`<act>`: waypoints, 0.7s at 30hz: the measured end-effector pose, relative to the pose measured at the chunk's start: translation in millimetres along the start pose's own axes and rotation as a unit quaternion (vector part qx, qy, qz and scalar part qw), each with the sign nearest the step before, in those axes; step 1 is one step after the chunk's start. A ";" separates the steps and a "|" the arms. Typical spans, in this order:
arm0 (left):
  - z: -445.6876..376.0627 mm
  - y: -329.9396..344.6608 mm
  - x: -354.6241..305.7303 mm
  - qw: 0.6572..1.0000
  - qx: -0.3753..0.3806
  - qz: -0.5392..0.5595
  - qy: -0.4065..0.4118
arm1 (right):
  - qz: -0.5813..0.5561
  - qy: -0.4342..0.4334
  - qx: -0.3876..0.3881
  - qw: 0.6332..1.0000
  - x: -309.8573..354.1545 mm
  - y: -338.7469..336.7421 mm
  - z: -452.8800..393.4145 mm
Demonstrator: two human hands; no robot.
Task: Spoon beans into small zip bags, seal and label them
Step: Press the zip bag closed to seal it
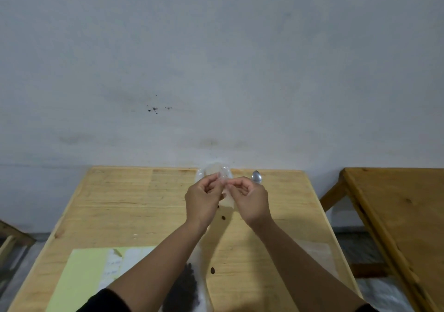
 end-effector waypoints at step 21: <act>-7.8 16.4 -12.1 0.980 -0.079 -0.167 0.075 | 0.173 -0.030 -0.033 0.984 -5.4 -12.9 -12.8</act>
Point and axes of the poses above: each hand's wrist, its own z-axis away from the middle knuckle, its own y-axis out of the palm, x = y × z, the point moved 7 cm from there along -z, towards the middle knuckle, and after that the axes turned 13 degrees about -y, right-handed, at the moved point
